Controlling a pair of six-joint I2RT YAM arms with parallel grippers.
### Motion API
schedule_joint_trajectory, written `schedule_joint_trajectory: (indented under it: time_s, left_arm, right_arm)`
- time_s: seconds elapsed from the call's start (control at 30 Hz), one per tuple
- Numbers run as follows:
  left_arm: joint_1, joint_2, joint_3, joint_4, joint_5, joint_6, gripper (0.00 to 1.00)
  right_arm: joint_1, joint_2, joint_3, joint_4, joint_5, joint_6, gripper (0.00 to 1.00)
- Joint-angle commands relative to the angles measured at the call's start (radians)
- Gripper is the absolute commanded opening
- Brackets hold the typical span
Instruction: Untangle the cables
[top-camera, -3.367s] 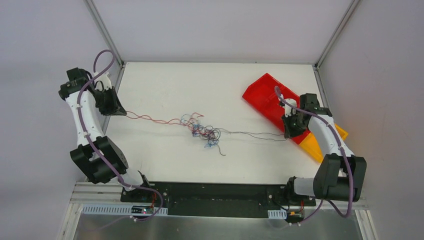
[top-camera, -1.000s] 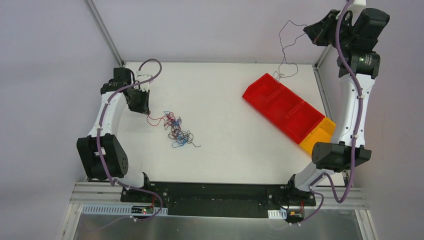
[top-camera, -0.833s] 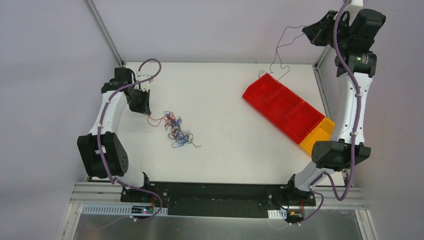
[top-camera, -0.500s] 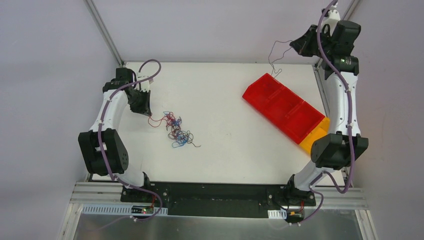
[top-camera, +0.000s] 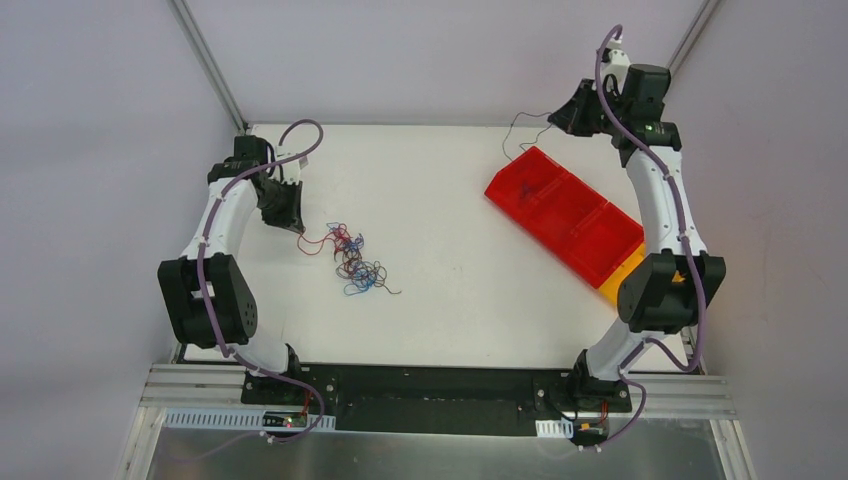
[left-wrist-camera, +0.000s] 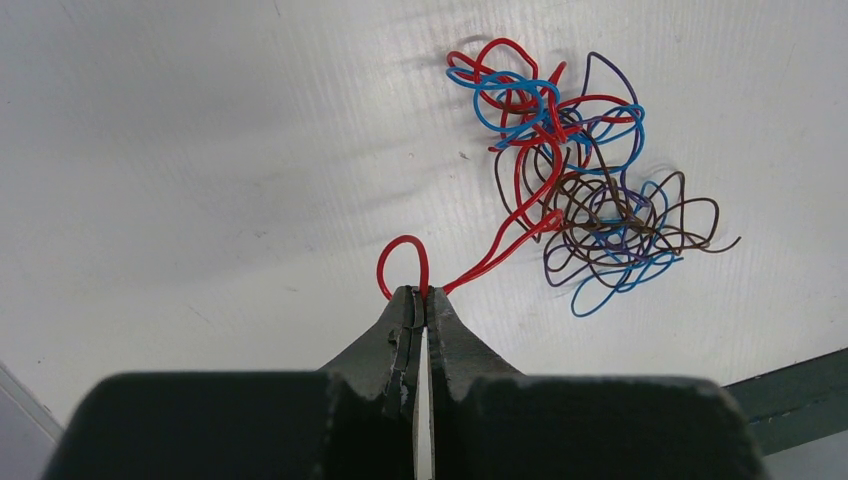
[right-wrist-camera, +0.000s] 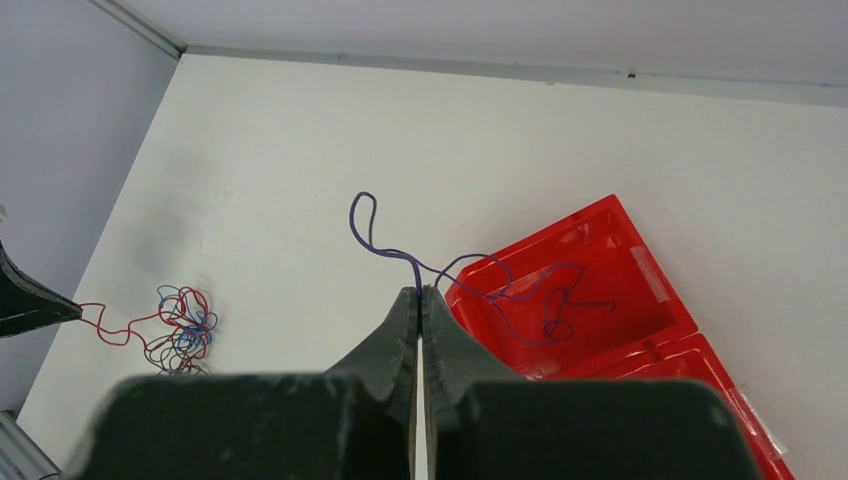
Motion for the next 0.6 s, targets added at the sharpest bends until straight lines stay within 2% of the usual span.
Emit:
schedule_joint_trajectory:
  time_s: [0.0,0.33,0.43,0.57]
  left_arm:
    - [-0.010,0.012,0.040,-0.016,0.013,-0.011,0.00]
    - [-0.022,-0.006,0.031,-0.021,0.006,-0.009,0.00]
    - [-0.026,-0.009,0.024,-0.023,0.000,-0.007,0.00]
    - [-0.031,-0.013,0.014,-0.026,-0.005,0.002,0.00]
  right_arm:
    - [0.002,0.009,-0.040,0.008,0.049,-0.052,0.00]
    - [-0.031,0.143,-0.109,-0.037,0.278,-0.321,0.00]
    - [-0.012,0.201,-0.062,-0.076,0.316,-0.366,0.00]
    - [0.019,0.246,-0.014,-0.124,0.270,-0.381,0.00]
